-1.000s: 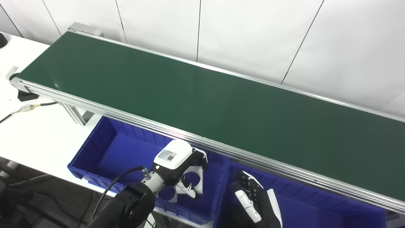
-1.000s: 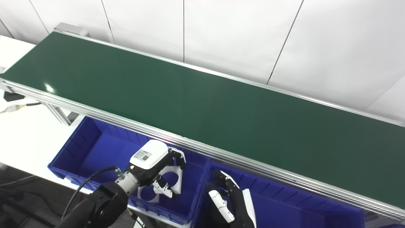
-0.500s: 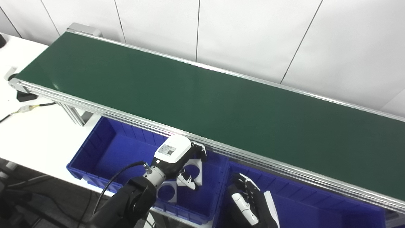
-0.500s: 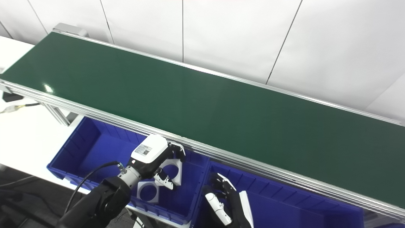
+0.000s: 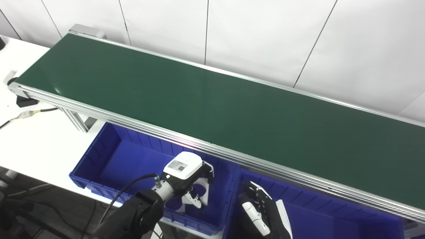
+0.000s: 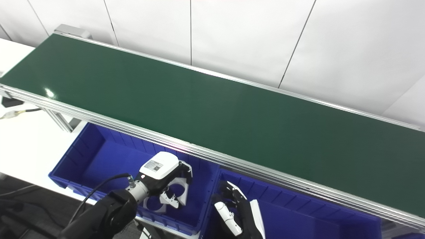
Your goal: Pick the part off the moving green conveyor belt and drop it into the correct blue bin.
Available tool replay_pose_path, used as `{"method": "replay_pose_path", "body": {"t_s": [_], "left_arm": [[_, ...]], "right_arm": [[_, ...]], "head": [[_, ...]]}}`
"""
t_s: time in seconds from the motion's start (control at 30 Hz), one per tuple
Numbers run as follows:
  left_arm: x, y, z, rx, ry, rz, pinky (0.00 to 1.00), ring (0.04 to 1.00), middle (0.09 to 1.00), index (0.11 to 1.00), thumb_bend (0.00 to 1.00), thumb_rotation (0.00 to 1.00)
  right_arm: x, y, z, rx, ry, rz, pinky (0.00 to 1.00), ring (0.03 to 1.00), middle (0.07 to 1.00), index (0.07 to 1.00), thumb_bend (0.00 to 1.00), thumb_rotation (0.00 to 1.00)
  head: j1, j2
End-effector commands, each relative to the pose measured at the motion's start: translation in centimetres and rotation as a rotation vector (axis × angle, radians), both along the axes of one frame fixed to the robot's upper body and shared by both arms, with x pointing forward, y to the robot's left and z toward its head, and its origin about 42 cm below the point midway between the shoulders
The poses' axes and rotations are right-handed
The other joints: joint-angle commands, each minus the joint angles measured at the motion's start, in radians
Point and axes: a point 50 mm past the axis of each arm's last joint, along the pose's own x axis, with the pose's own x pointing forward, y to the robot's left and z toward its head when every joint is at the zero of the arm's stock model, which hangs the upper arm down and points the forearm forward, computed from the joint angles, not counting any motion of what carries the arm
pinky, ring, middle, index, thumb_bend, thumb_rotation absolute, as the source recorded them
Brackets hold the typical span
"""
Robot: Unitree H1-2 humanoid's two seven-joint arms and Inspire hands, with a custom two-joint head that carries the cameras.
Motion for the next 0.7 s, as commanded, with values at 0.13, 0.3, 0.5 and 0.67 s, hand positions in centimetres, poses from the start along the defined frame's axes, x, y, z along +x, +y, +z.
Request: {"method": "replay_pose_path", "body": {"t_s": [0.13, 0.3, 0.5, 0.67], "left_arm": [[0.75, -0.25, 1.6, 0.002, -0.034, -0.017, 0.55, 0.619, 0.667, 0.643, 1.0, 0.27], [0.68, -0.3, 1.8, -0.004, -0.036, -0.022, 0.54, 0.619, 0.674, 0.664, 1.0, 0.27], [0.63, -0.53, 2.18, -0.017, -0.046, -0.024, 0.53, 0.612, 0.672, 0.664, 1.0, 0.26], [0.57, -0.42, 2.13, -0.026, -0.048, -0.025, 0.51, 0.601, 0.669, 0.659, 1.0, 0.26]], "right_arm": [[0.54, 0.61, 1.11, 0.022, -0.034, 0.0, 0.74, 0.801, 0.801, 0.824, 0.63, 0.84], [0.48, 0.58, 1.17, 0.022, -0.034, -0.001, 0.73, 0.798, 0.799, 0.825, 0.64, 0.84], [0.42, 0.49, 1.04, 0.021, -0.036, 0.003, 0.73, 0.795, 0.802, 0.826, 0.62, 0.84], [0.36, 0.65, 0.7, 0.019, -0.04, 0.002, 0.72, 0.786, 0.796, 0.821, 0.62, 0.83]], "head": [[0.0, -0.001], [-0.001, 0.0], [-0.015, -0.003], [-0.079, -0.008]]}}
